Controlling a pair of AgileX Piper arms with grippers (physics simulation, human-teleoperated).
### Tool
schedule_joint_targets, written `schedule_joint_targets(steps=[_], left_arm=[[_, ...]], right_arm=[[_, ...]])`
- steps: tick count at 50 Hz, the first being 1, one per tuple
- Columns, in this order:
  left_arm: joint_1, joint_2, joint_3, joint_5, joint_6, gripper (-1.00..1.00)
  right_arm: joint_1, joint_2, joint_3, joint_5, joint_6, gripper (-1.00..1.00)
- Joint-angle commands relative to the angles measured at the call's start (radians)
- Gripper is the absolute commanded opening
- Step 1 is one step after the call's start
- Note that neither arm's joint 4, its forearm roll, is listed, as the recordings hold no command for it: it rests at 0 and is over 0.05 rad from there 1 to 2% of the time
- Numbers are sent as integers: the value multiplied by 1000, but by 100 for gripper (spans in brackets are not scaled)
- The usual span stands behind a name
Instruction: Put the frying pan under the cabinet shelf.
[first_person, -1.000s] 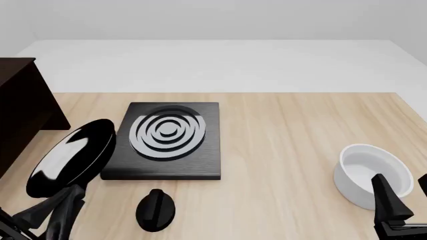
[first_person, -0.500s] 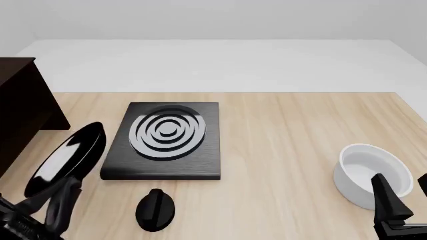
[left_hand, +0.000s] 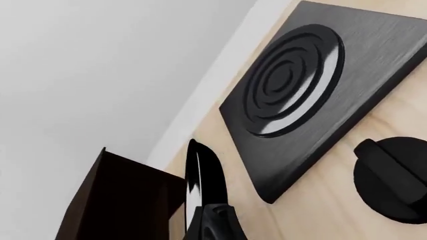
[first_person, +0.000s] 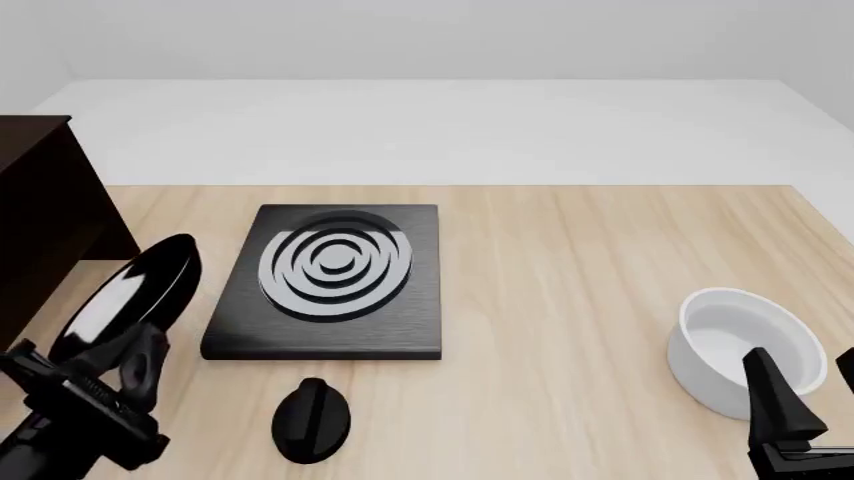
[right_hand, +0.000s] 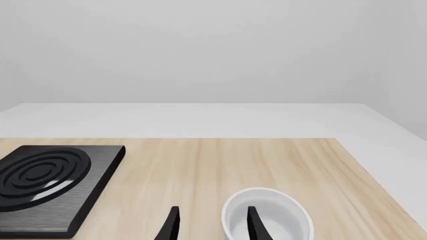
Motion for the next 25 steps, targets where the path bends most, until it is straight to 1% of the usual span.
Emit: schedule_joint_targets(steps=[1,3,6,7,8,10,17,18,21,25], left_arm=[[45,223,0,-224,3,-100],[50,244,0,-244,-3,-100],[60,329,0,-313,-7,-100],[60,343,0,-329,-5,-100],[67,329,0,-323,-9,-100],[71,299,0,-291,-19,-100],[97,246,0,-237,-33,-100],[116,199,0,-193,-44,-100],[123,83,0,-85,-56,-100],[137,30,0,-37,-65,-100]], right_arm=[[0,0,0,0,0,100],[0,0,0,0,0,100],[0,0,0,0,0,100],[0,0,0,0,0,100],[0,0,0,0,0,100],[0,0,0,0,0,100],[0,0,0,0,0,100],[0,0,0,0,0,100],[0,0,0,0,0,100],[0,0,0,0,0,100]])
